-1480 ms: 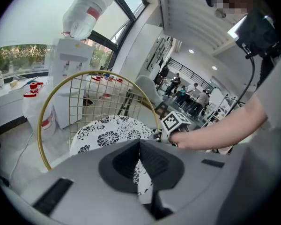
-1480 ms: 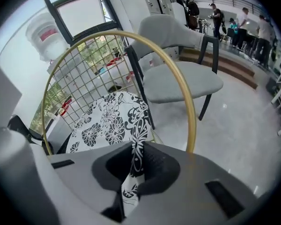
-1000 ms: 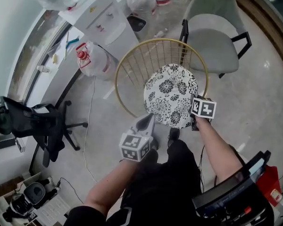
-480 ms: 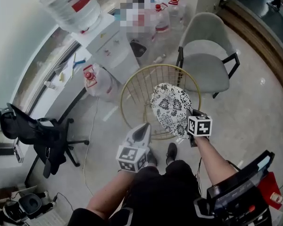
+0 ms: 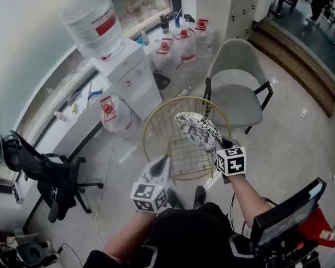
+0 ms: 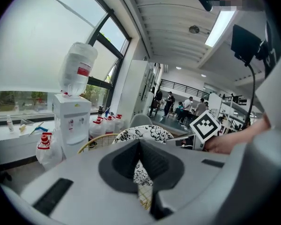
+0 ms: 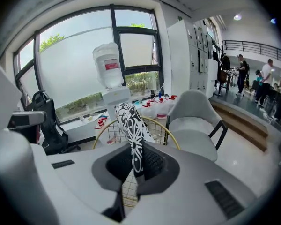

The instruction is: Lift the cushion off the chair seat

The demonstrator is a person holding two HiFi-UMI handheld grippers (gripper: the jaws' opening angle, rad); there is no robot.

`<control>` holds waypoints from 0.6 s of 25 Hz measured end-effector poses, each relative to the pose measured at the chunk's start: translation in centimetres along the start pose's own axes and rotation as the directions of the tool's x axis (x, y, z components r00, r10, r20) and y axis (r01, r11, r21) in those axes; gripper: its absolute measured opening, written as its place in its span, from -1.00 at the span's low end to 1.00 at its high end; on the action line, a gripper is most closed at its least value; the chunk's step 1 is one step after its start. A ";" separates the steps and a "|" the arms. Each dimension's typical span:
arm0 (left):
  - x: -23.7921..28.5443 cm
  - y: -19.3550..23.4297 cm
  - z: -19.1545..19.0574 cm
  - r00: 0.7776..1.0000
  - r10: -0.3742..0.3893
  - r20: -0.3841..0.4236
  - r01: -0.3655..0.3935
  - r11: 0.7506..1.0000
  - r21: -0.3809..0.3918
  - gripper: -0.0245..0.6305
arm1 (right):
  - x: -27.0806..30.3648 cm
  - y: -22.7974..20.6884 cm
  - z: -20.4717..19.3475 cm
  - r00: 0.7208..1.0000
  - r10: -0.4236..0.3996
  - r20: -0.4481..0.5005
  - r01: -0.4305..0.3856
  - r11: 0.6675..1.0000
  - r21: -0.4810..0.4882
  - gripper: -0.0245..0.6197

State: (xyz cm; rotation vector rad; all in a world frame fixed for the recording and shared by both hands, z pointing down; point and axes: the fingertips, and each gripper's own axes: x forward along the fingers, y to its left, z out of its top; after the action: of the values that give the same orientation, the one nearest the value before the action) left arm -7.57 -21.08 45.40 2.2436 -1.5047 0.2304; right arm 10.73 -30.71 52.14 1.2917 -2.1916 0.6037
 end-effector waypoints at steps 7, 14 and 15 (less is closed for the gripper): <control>-1.9 -0.3 5.9 0.990 -0.013 0.141 0.009 1.000 0.028 -0.90 | -4.6 1.7 4.9 0.996 0.022 0.087 -0.021 1.000 -0.018 -0.85; -3.4 -2.1 9.4 0.973 -0.076 0.218 0.055 0.993 0.100 -0.90 | -9.1 2.8 8.2 0.982 0.012 0.188 -0.008 1.000 -0.024 -0.85; -3.6 -2.2 9.7 0.971 -0.078 0.226 0.056 0.993 0.102 -0.90 | -9.7 3.0 8.6 0.978 0.009 0.206 -0.003 1.000 -0.030 -0.85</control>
State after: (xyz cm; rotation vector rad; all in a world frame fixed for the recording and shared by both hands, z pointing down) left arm -7.96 -21.60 34.83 2.4633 -1.5578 0.0219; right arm 10.25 -28.27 39.12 1.3873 -2.3621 0.4546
